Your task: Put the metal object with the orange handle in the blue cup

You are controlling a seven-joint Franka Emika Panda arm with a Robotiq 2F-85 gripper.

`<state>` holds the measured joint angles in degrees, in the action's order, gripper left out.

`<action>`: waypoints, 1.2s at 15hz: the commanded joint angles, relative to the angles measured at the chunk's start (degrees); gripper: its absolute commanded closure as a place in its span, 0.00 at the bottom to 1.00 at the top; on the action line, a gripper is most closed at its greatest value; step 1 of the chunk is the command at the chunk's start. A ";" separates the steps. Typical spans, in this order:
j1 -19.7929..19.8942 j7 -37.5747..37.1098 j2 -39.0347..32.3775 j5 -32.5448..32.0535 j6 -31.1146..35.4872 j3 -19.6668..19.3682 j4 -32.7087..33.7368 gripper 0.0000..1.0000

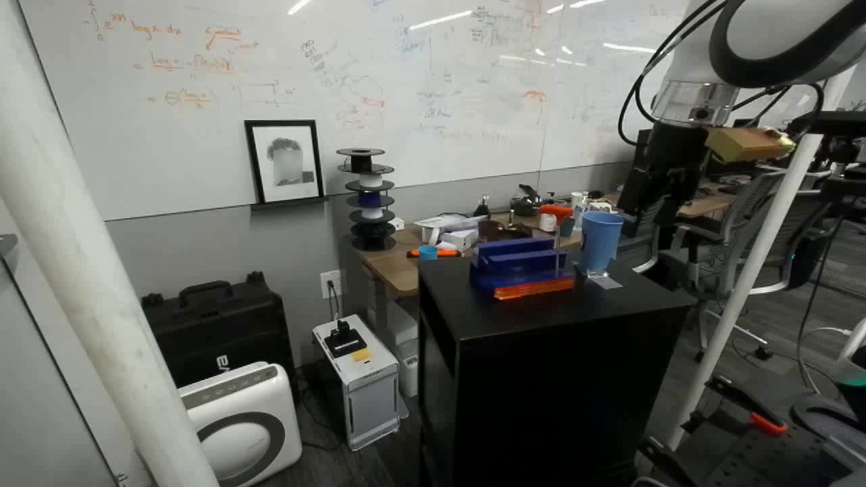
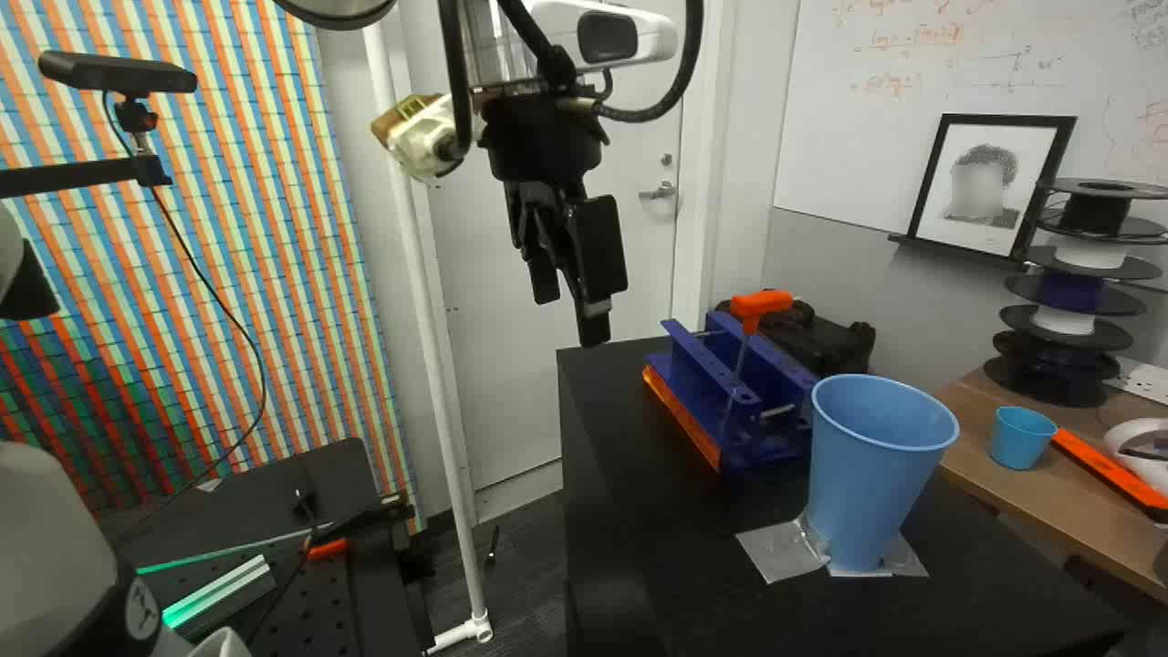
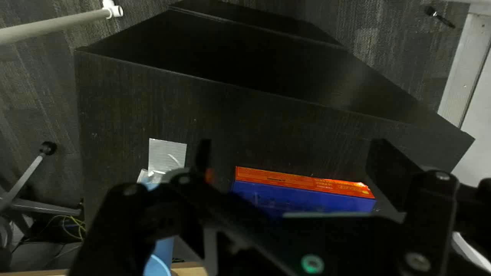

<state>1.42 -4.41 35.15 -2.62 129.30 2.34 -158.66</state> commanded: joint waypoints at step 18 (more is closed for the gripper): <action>-0.66 7.17 -8.11 1.34 -2.13 -5.02 16.24 0.00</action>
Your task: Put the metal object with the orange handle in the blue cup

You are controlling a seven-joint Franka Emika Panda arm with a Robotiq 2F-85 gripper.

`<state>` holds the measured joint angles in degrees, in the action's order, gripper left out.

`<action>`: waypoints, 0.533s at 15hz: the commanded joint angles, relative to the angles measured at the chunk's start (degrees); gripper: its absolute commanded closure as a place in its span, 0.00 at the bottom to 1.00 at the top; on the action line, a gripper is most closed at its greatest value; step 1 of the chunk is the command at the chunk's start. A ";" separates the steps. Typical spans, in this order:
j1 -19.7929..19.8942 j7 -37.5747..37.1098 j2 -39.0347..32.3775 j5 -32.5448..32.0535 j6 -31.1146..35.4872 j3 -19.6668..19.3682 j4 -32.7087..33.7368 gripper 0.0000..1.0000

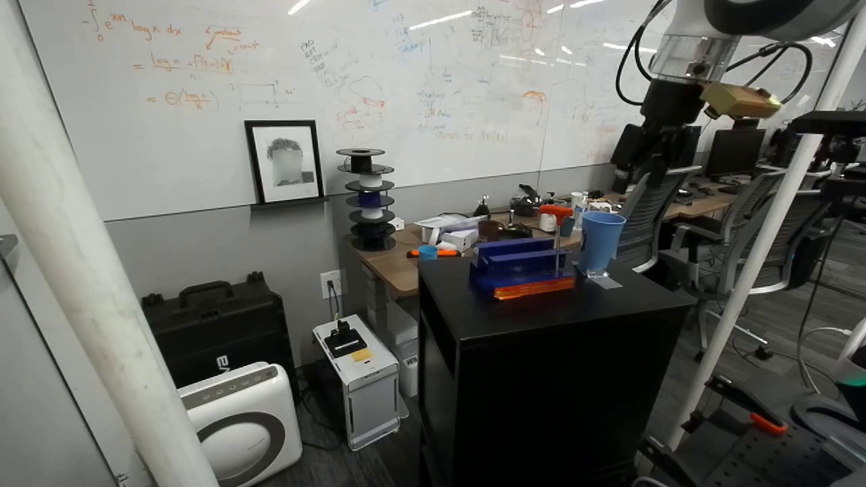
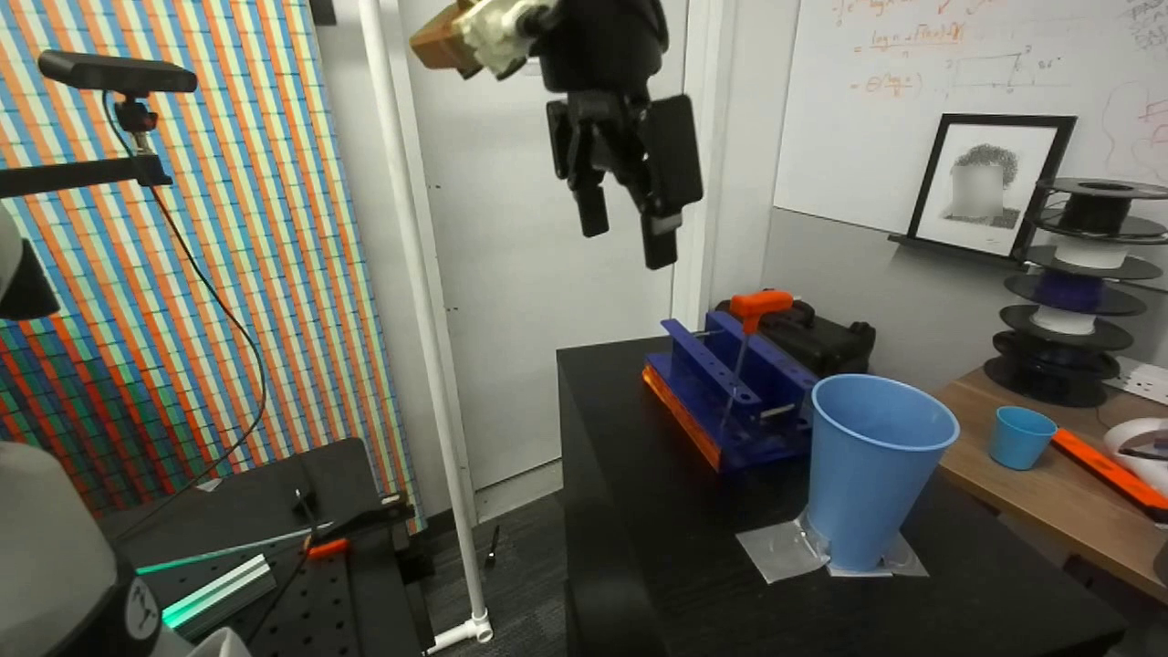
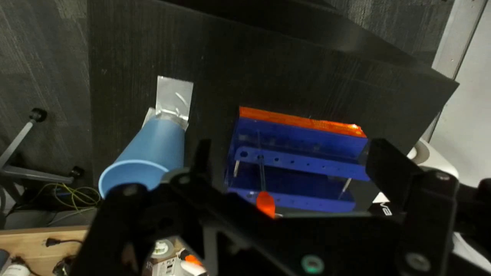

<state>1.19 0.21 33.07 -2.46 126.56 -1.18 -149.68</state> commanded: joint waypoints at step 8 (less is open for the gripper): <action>-1.75 3.70 -25.18 9.83 7.98 -2.31 20.13 0.00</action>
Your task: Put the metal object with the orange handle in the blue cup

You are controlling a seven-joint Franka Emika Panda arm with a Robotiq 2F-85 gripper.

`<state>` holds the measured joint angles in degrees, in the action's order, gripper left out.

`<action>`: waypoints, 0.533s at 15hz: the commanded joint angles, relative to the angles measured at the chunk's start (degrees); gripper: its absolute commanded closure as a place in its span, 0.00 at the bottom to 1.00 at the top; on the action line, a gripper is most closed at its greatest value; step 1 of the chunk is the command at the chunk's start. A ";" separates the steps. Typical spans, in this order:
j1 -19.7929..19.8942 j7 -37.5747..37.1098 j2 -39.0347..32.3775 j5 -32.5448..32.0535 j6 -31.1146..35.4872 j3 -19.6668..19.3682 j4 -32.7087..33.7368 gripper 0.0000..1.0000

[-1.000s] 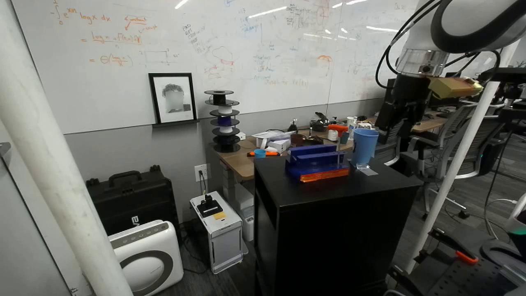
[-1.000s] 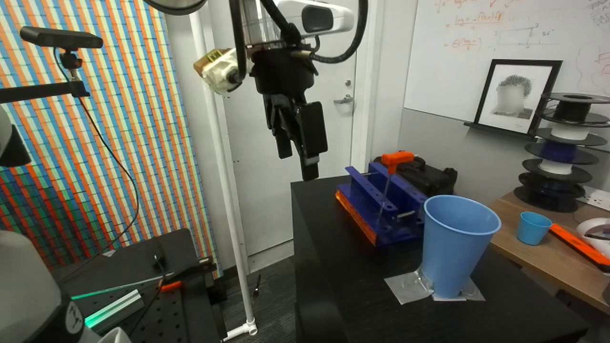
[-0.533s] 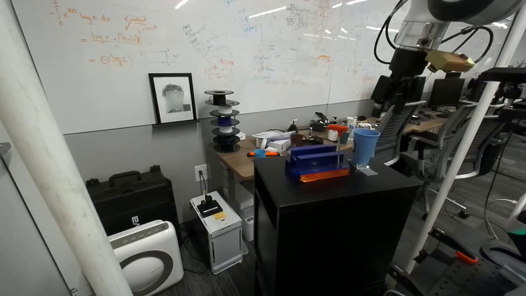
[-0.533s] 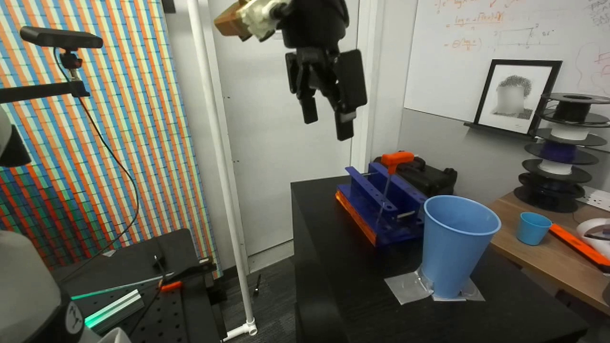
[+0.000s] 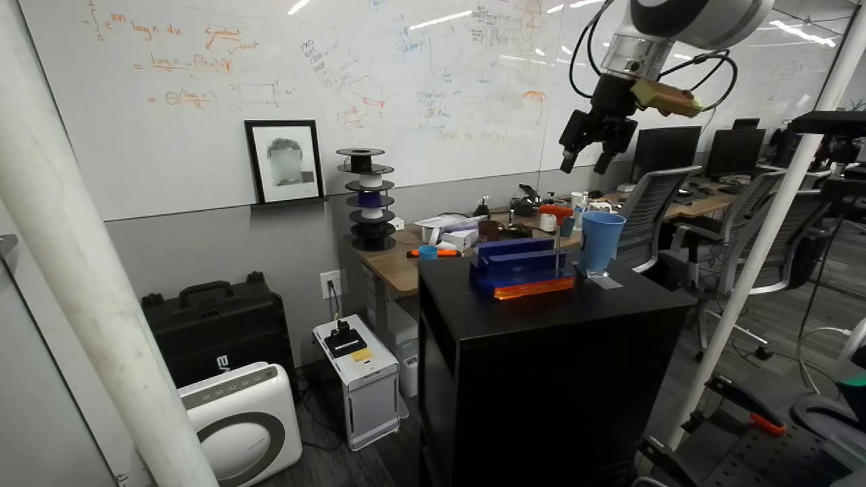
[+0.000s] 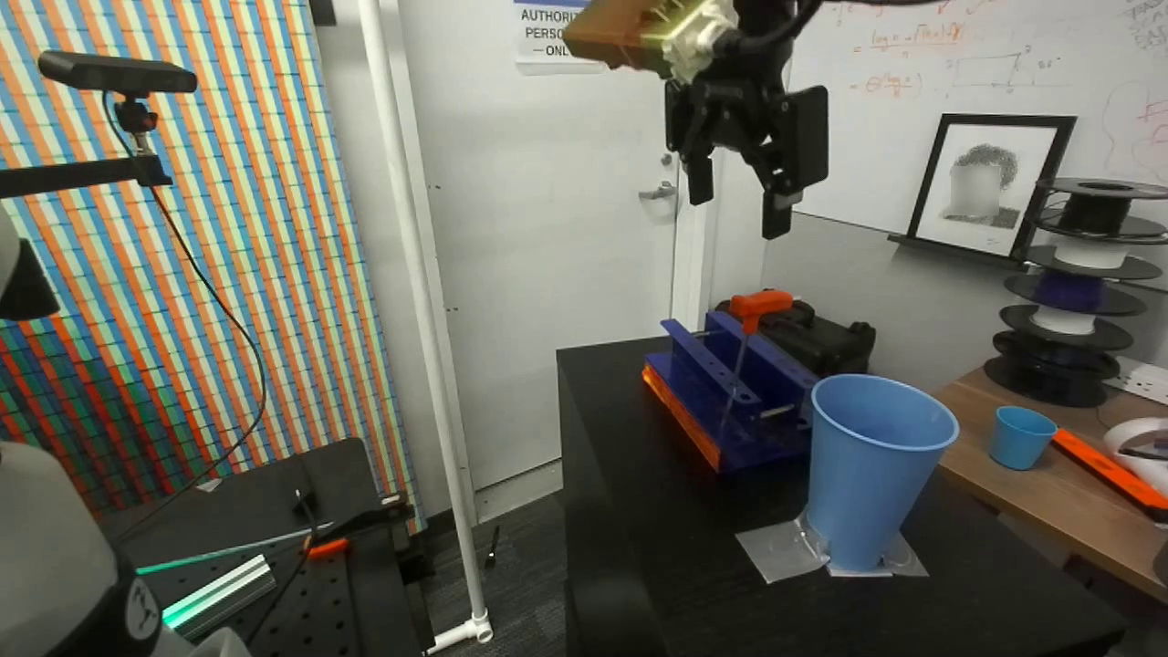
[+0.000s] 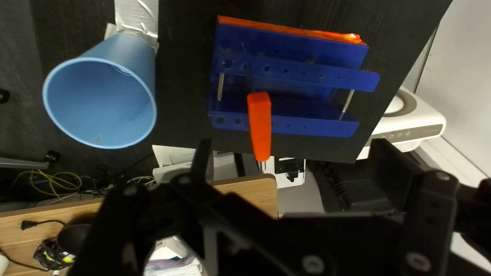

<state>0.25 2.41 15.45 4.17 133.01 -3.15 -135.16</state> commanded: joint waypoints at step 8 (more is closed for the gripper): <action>0.53 1.08 -19.11 5.42 -1.79 0.53 10.76 0.27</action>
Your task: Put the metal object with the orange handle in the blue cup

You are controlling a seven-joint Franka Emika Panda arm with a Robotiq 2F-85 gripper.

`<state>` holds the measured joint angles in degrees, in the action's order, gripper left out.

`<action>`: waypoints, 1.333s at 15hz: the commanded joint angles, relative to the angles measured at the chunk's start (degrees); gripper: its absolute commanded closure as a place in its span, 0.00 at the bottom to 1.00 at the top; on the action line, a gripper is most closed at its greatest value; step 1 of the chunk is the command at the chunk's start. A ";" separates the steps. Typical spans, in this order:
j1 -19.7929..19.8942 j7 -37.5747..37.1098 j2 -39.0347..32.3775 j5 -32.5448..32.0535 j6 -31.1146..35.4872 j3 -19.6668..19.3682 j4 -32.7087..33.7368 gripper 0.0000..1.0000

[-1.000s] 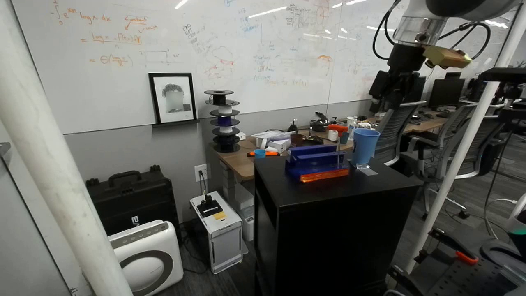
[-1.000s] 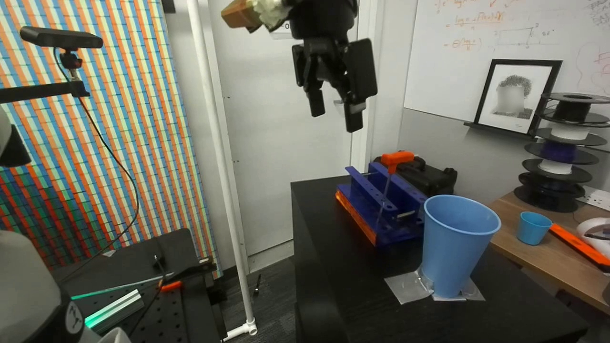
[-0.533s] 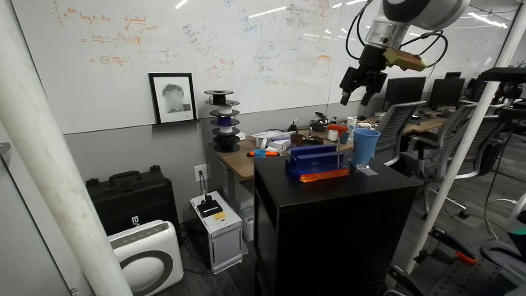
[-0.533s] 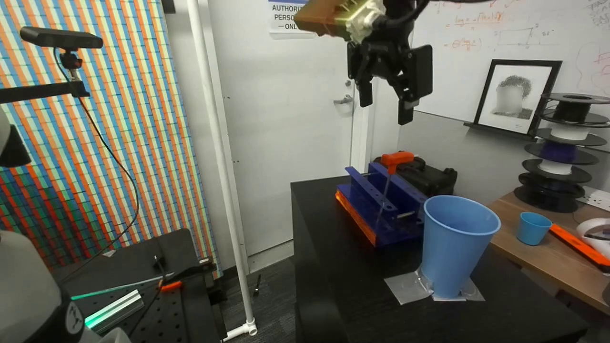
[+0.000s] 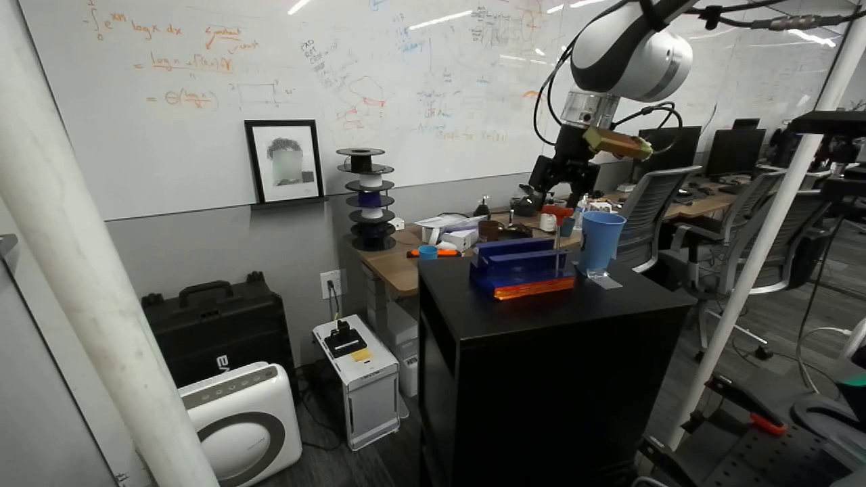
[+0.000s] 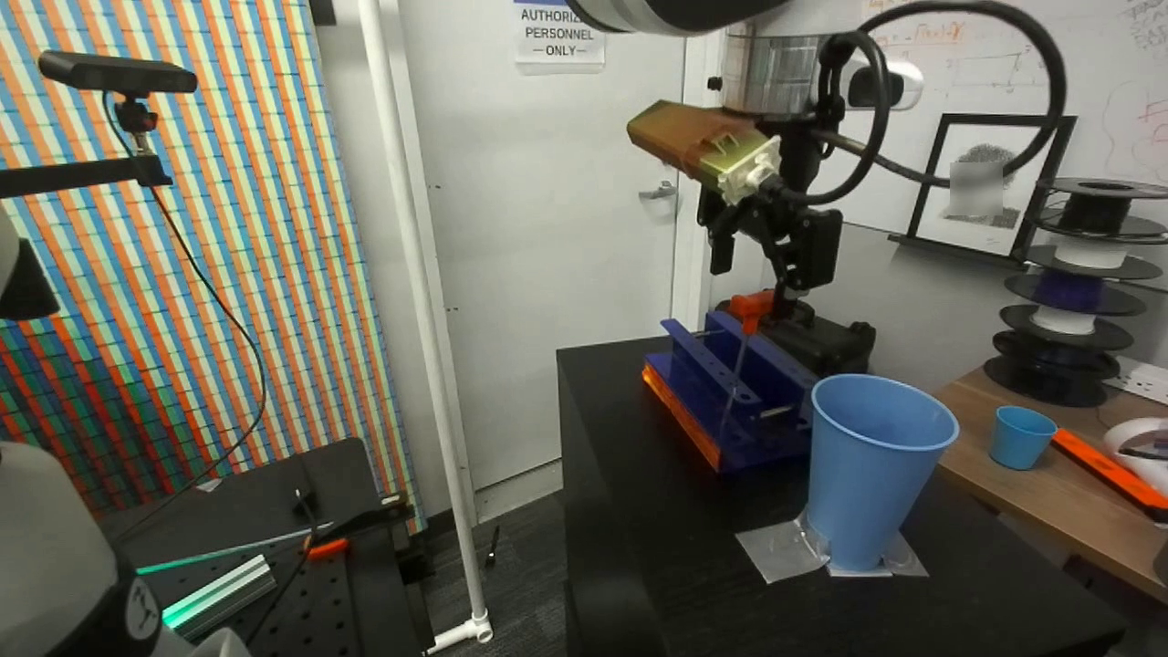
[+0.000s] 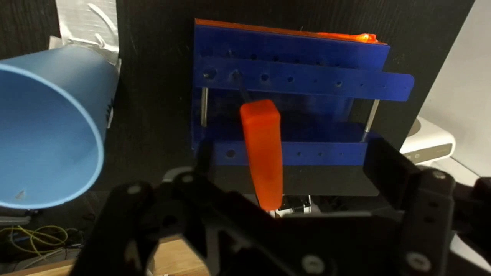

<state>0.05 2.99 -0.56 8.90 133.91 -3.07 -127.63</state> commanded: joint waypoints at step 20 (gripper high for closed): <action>1.72 1.54 2.99 -3.98 -17.85 1.17 9.33 0.88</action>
<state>2.23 4.05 -1.16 6.33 120.34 -2.48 -120.34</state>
